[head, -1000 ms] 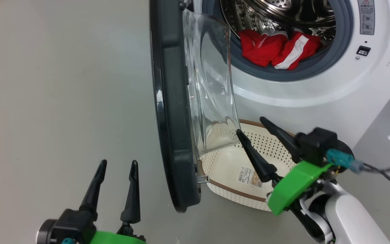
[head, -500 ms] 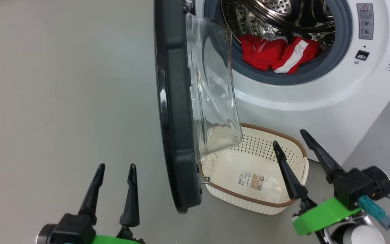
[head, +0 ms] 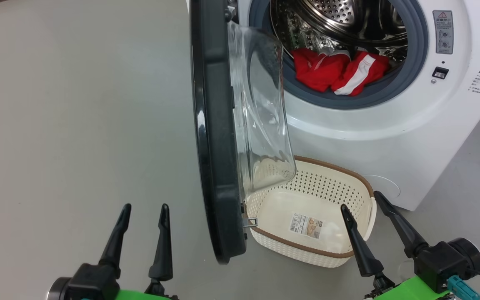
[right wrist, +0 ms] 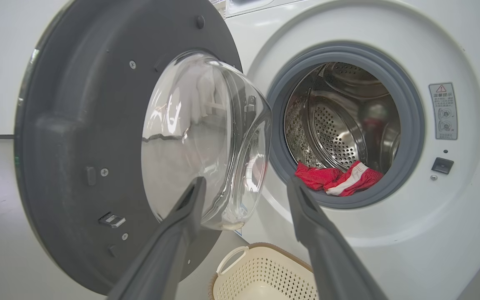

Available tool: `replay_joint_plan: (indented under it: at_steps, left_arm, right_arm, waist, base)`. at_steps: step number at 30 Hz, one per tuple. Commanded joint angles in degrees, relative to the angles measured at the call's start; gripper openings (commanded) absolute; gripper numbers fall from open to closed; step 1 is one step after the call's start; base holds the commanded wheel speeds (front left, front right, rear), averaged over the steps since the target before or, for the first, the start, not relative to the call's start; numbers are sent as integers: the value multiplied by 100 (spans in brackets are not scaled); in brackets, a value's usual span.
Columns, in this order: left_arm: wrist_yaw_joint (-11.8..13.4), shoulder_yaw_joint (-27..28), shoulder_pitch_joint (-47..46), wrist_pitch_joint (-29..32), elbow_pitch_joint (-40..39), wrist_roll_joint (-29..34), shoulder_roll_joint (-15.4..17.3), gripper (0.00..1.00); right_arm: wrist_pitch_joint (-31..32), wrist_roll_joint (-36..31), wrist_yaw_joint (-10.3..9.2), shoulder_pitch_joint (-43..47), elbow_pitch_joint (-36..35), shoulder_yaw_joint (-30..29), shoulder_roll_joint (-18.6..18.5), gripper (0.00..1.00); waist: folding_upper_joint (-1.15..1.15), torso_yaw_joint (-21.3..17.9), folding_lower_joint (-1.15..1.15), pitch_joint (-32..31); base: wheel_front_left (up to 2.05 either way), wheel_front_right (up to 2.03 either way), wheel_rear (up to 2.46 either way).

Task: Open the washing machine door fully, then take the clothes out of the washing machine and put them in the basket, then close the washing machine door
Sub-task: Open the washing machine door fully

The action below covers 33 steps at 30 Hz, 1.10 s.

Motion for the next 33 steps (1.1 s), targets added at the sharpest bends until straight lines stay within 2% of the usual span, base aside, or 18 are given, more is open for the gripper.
replay_joint_plan:
  at_steps: [1,8,9,10,17,25,33]
  left_arm:
    - [34,192,-63,-43,-116,-13,76,100]
    - [18,178,-68,-17,-78,-67,93,100]
    - [15,175,-72,-12,-72,-74,95,35]
    - [3,165,-78,-4,-67,-85,96,0]
    - [-5,124,-246,-74,-274,-1,115,0]
    - [-24,6,-733,-197,-952,347,172,0]
    - [-212,-492,-1081,21,-1606,610,148,0]
  right_arm:
    - [-52,59,36,-70,-189,118,6,100]
    - [-35,108,36,-74,-184,66,6,100]
    - [-32,116,36,-73,-181,57,6,100]
    - [-28,128,36,-70,-177,49,6,100]
    - [0,182,36,-61,-195,27,6,100]
    - [14,203,36,-84,-189,13,6,100]
    - [12,223,36,-98,-169,-22,6,100]
  waist:
    - [0,-7,0,-4]
    - [0,-30,0,-31]
    - [0,-32,0,-39]
    - [0,-33,0,-46]
    - [0,-68,0,-39]
    - [0,-152,0,-28]
    - [0,-219,0,-18]
  base:
    - [0,0,0]
    - [0,0,0]
    - [0,0,0]
    - [0,0,0]
    - [0,0,0]
    - [0,0,0]
    - [0,0,0]
